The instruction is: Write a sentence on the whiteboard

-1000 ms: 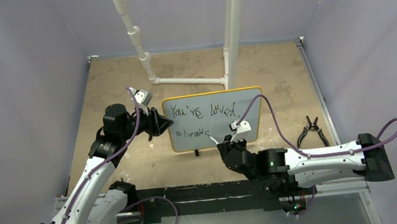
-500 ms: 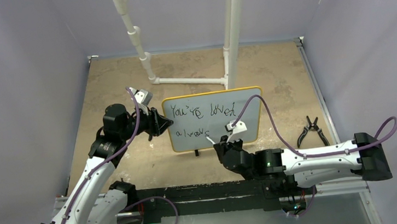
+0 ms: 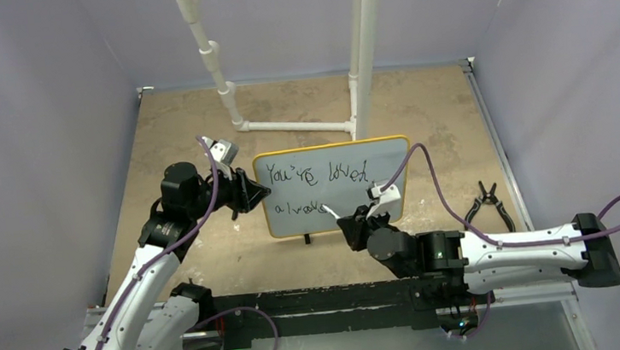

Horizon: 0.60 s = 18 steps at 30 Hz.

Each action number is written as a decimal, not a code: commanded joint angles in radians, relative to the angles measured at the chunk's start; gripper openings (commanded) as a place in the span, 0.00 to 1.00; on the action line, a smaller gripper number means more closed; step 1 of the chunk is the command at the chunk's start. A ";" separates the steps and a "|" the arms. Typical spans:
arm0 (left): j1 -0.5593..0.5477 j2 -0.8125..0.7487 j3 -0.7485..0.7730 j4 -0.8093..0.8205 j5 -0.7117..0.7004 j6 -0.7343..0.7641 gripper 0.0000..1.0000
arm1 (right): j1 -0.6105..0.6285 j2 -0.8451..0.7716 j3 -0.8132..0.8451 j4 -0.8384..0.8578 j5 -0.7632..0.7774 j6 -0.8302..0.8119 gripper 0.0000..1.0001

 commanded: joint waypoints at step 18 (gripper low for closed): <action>-0.008 -0.004 0.007 0.008 -0.002 0.013 0.40 | -0.004 0.074 0.081 -0.262 0.072 0.152 0.00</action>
